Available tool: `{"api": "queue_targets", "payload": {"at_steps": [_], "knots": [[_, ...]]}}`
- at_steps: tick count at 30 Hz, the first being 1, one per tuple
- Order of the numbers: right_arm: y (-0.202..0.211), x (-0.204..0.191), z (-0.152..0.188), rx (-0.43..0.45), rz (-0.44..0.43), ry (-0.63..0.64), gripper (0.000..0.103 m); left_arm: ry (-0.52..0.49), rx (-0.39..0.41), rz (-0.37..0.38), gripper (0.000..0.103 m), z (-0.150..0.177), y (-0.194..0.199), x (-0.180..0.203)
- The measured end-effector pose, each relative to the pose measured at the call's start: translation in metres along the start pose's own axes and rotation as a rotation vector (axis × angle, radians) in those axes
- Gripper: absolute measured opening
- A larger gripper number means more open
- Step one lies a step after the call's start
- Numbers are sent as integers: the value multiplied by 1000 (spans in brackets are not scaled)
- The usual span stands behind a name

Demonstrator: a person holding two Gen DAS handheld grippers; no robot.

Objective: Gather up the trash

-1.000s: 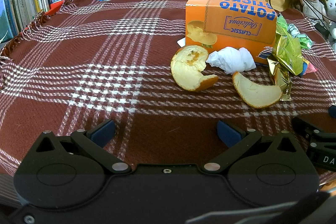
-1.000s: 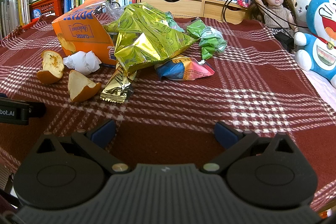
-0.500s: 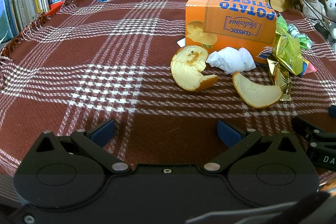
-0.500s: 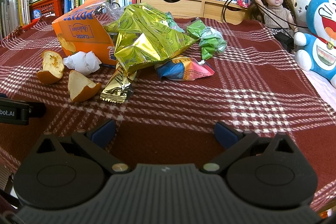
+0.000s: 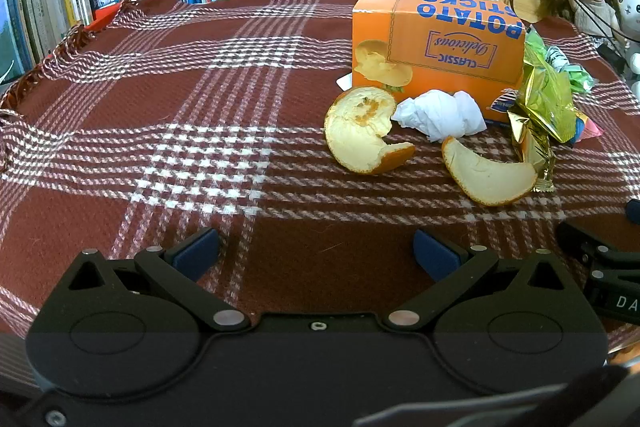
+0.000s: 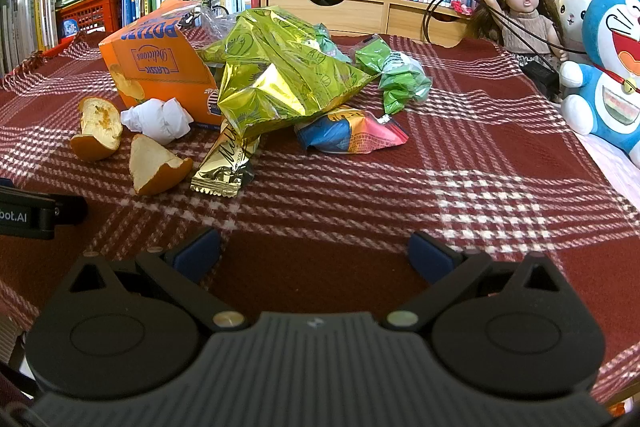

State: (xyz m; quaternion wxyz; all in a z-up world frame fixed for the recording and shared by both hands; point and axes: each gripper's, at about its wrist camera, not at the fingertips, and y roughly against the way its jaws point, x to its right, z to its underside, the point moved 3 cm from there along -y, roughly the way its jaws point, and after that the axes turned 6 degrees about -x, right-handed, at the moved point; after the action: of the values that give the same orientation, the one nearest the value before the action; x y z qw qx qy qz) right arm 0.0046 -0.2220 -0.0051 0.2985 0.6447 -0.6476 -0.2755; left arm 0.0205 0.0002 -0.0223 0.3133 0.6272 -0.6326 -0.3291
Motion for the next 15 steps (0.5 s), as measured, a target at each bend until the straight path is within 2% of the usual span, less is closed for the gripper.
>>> {"api": "queue_targets", "payload": {"at_steps": [9,15], "knots": [[-1,3,-1,1,-2,-3,103,-4,20,5,103,1,0,-3],[3,2,5,41,-5,-3,103,-11,84,16,103,7,2,-3]]}}
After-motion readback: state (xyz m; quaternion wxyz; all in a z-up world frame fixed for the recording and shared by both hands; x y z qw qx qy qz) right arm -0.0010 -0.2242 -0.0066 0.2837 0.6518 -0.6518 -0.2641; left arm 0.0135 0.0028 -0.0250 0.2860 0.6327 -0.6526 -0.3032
